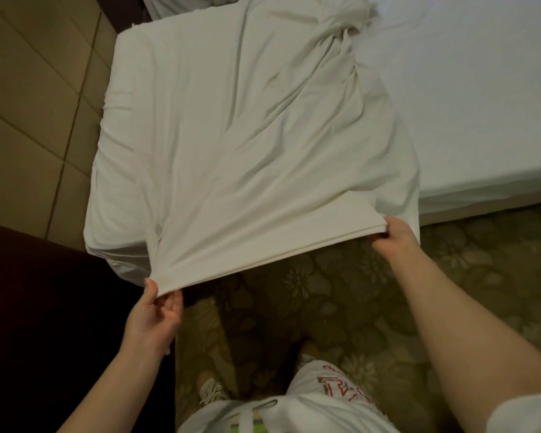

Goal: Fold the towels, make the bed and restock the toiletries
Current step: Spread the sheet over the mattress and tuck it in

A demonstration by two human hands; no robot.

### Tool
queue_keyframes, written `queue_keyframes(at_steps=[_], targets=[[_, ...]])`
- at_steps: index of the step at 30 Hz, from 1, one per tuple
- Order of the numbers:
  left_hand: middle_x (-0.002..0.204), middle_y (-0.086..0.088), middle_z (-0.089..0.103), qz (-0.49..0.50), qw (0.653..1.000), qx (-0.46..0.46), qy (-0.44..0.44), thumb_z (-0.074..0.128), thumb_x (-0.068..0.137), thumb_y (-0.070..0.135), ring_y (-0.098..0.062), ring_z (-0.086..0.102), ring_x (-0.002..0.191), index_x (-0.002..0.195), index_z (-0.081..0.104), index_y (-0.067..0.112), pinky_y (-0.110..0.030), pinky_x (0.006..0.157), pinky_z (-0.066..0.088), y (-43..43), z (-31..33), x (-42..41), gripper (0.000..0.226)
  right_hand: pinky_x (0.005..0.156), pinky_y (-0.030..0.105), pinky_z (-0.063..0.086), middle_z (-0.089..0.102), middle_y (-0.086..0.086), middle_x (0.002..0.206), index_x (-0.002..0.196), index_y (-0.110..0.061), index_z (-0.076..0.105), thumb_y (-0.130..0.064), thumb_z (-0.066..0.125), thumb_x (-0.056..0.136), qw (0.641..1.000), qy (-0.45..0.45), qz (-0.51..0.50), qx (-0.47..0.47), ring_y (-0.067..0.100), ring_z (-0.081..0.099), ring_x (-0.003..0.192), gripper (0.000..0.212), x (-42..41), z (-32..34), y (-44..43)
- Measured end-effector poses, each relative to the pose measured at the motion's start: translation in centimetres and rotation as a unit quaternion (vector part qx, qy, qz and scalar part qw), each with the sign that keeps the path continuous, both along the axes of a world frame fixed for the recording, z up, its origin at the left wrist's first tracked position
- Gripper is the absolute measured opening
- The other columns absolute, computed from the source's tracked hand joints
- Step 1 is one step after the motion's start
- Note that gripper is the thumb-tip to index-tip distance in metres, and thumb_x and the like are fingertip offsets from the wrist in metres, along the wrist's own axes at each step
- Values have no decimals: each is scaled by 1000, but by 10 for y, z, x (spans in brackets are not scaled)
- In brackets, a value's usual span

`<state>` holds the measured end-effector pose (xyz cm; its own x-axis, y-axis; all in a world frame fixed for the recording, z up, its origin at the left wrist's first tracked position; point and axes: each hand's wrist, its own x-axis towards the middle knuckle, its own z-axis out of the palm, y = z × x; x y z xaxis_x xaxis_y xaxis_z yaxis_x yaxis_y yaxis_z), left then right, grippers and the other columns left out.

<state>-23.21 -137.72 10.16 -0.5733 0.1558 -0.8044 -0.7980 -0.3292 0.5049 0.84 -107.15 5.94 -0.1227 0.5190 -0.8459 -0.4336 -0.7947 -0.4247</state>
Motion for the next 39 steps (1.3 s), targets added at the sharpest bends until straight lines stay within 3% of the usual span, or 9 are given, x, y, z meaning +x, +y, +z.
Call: queue_keyframes(at_steps=[3, 7, 9, 12, 22, 30, 34, 37, 39], targets=[[91, 1, 69, 2, 1000, -12, -1, 54, 94, 24, -12, 66, 88, 100, 59, 13, -28, 69, 55, 0, -3, 0, 13, 96, 42, 50, 62, 18, 104, 110, 1, 52, 5, 35, 95, 1000, -1, 2, 26, 29, 63, 94, 23, -2, 9, 0], [98, -1, 68, 16, 1000, -3, -5, 56, 94, 24, -15, 67, 86, 104, 59, 13, -31, 86, 54, 15, -7, 3, 15, 58, 21, 52, 58, 10, 91, 117, -3, 52, 13, 35, 89, 998, -29, -20, 50, 18, 58, 71, 37, -6, 21, -1], [108, -3, 66, 21, 1000, 0, -5, 55, 94, 26, -18, 64, 100, 111, 59, 13, -34, 96, 49, 21, -12, 2, 21, 58, 18, 50, 59, 9, 93, 118, -7, 54, 12, 38, 90, 997, -19, -37, 67, 16, 58, 72, 38, -9, 26, -2], [122, -3, 62, 48, 999, -3, -18, 51, 97, 29, -19, 59, 114, 125, 55, 14, -35, 99, 47, 20, -23, -6, 32, 52, 16, 51, 58, 8, 93, 97, -10, 55, 11, 35, 92, 994, -3, -71, 82, 15, 58, 72, 30, -14, 36, -8], [137, -6, 52, 87, 987, -5, -133, 45, 100, 27, -25, 51, 123, 135, 47, 16, -40, 104, 42, 4, -74, 0, 37, 46, 16, 35, 56, 13, 97, 91, -6, 51, 15, 32, 88, 988, -6, -95, 122, 16, 50, 69, 29, -24, 66, -31], [152, -15, 31, -148, 946, 159, -242, 49, 94, 44, -28, 33, 139, 149, 22, 9, -49, 111, 24, 119, -36, 107, 71, 40, 15, 33, 56, 10, 87, 86, -8, 51, 16, 29, 89, 988, 17, -67, 137, 15, 46, 63, 33, -41, 76, -48], [129, -15, 54, -211, 925, 224, -222, 55, 90, 45, -28, 51, 121, 131, 46, 9, -49, 99, 38, 187, 5, 154, 55, 35, 15, 33, 46, 10, 71, 81, -5, 49, 14, 32, 86, 992, 11, -32, 124, 14, 41, 50, 26, -35, 66, -44], [94, -16, 62, -146, 946, 208, -204, 60, 91, 31, -28, 61, 87, 106, 57, 4, -42, 80, 52, 225, 23, 180, 32, 42, 22, 41, 48, 11, 71, 98, -2, 48, 12, 38, 87, 992, -15, 28, 125, 16, 46, 53, 21, -19, 67, -35], [96, -16, 64, -99, 962, 171, -188, 58, 93, 24, -28, 63, 86, 104, 57, 4, -39, 84, 52, 235, 26, 194, 23, 50, 25, 46, 55, 11, 78, 102, -2, 52, 8, 43, 88, 990, -24, 39, 132, 19, 53, 65, 19, -4, 62, -23]])
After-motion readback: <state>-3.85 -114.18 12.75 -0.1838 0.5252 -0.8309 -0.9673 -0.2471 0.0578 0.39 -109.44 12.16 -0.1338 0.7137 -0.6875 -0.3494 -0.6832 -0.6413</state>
